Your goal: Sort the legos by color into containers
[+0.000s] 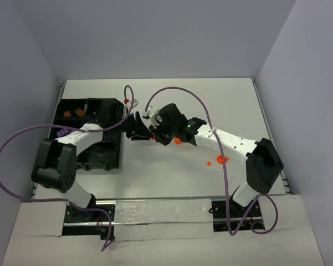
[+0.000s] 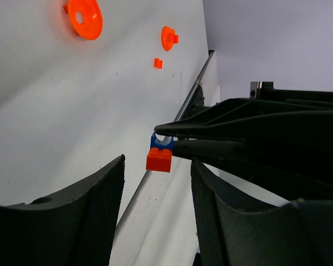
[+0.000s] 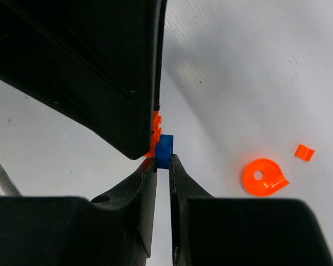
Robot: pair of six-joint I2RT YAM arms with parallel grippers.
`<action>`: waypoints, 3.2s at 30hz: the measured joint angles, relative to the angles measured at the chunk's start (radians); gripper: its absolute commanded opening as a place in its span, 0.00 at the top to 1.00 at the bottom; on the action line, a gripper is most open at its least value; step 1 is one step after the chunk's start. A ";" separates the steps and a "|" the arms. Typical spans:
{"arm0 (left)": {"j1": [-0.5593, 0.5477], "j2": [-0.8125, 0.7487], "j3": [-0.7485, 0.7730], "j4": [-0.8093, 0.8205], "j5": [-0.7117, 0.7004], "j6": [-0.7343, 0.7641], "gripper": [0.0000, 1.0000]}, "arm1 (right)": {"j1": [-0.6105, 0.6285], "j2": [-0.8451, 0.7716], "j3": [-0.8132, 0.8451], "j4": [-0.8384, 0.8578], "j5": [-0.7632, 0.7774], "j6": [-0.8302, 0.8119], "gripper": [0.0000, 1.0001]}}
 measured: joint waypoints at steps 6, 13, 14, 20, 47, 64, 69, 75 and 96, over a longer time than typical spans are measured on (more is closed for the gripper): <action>0.000 0.006 0.006 0.000 -0.002 0.000 0.63 | 0.012 0.000 0.004 -0.002 0.000 -0.003 1.00; -0.001 0.006 0.007 0.001 0.001 0.001 0.80 | 0.018 0.001 0.006 -0.002 0.013 -0.003 1.00; -0.002 0.006 0.007 0.001 0.001 0.003 0.82 | 0.019 0.002 0.006 -0.002 0.017 -0.003 1.00; -0.001 0.000 0.007 -0.009 -0.003 0.032 0.94 | 0.022 0.003 0.006 -0.002 0.045 -0.002 1.00; 0.351 -0.426 0.016 -0.555 -0.457 0.739 0.93 | -0.035 0.004 0.008 0.011 -0.027 0.024 1.00; 0.396 -0.518 -0.125 -0.667 -0.720 0.999 0.37 | -0.047 0.033 0.049 0.011 -0.400 0.050 1.00; 0.399 -0.518 -0.124 -0.676 -0.695 1.022 0.38 | -0.048 0.045 0.062 0.011 -0.467 0.050 1.00; 0.447 -0.582 -0.106 -0.686 -0.434 1.100 0.43 | -0.053 0.074 0.098 0.017 -0.604 0.051 1.00; 0.284 -0.714 -0.063 -0.859 0.200 1.952 0.36 | -0.055 0.171 0.192 -0.031 -1.022 0.082 1.00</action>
